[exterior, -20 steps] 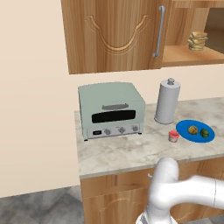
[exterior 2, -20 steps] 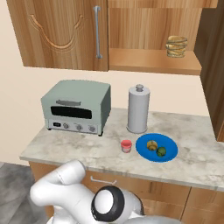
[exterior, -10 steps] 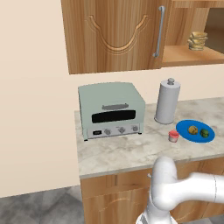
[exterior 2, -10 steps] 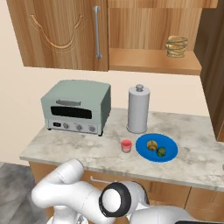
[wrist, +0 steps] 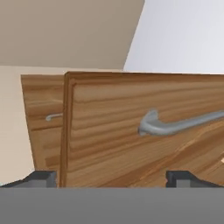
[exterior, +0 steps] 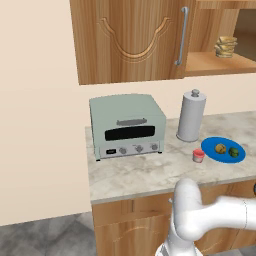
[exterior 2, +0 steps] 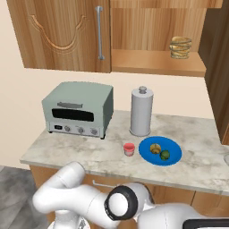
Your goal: Pick the avocado and bread from the counter and place them on the plate. Then pick the jam from the cabinet and place it next to the plate. Lastly close the cabinet door.
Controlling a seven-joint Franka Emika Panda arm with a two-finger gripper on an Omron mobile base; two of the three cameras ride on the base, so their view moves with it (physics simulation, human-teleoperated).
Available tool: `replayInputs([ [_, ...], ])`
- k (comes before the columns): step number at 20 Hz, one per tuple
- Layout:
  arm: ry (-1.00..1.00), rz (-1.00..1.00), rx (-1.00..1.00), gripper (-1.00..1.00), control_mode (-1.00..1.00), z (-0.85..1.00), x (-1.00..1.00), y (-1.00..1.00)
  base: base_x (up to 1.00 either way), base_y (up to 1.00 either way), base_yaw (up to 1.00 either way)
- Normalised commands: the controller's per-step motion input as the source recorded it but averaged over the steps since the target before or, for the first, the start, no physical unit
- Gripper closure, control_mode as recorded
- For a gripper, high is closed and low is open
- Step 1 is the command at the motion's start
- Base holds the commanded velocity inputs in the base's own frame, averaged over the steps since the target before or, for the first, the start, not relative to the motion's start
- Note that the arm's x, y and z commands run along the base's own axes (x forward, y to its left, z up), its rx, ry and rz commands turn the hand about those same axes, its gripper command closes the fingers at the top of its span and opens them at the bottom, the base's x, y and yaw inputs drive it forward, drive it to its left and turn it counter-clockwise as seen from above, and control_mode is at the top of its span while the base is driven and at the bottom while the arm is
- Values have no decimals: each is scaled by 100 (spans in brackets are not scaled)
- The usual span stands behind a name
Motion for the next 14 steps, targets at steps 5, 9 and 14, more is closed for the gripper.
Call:
replayInputs([
  [5, -3, 28, -21, -100, -100, 7, 0, -39, 0, 0, 0],
  [9, -8, 33, -25, -100, -100, 14, -5, -32, 0, 0, 0],
  [14, -5, 30, -25, -100, -100, 14, -6, -28, 0, 0, 0],
])
